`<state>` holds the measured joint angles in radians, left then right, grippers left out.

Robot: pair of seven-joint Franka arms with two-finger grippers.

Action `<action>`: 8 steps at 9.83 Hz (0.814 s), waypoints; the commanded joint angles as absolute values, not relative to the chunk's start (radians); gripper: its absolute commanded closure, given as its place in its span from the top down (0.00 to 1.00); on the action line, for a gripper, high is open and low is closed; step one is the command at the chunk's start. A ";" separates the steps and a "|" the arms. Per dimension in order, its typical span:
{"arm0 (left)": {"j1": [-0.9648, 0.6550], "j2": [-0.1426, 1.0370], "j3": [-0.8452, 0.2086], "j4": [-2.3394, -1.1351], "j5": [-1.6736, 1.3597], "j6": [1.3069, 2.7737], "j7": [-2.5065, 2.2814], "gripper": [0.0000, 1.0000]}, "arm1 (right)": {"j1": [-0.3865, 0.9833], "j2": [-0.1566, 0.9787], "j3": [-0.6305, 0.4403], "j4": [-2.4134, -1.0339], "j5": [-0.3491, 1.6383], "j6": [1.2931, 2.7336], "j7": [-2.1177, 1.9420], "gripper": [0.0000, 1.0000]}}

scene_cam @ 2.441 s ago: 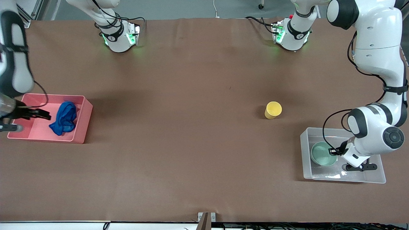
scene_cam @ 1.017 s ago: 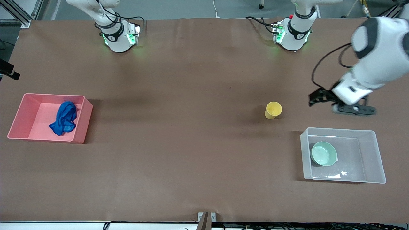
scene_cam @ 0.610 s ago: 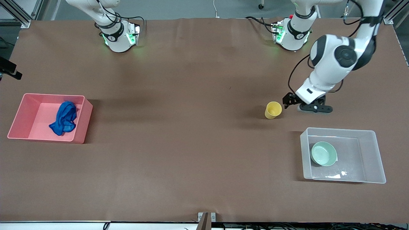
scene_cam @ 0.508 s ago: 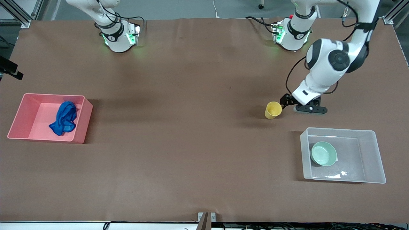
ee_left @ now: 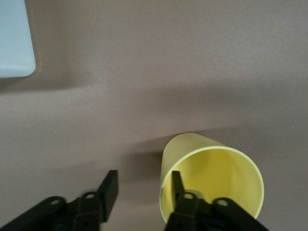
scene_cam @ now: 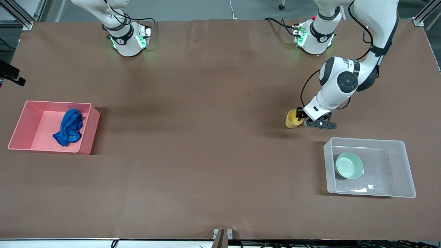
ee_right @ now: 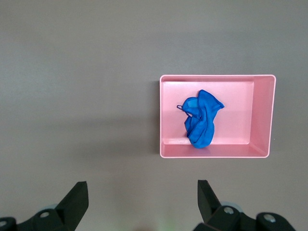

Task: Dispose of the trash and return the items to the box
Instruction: 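Move the left gripper to the yellow cup and grasp its rim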

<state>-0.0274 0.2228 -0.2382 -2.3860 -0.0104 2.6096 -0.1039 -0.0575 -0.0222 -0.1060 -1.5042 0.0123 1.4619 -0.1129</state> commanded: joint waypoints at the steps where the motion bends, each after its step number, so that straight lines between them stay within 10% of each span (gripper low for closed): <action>1: -0.020 0.250 -0.253 -2.388 0.015 2.626 -0.132 0.00 | -0.061 -0.026 -0.103 -1.502 0.005 1.453 -0.124 1.00; 5: -0.017 0.171 -0.262 -2.370 0.015 2.518 -0.138 0.00 | -0.063 -0.026 -0.103 -1.502 0.005 1.453 -0.124 1.00; 8: -0.011 0.155 -0.149 -2.116 0.015 2.294 -0.072 0.00 | -0.063 -0.026 -0.103 -1.502 0.005 1.453 -0.123 1.00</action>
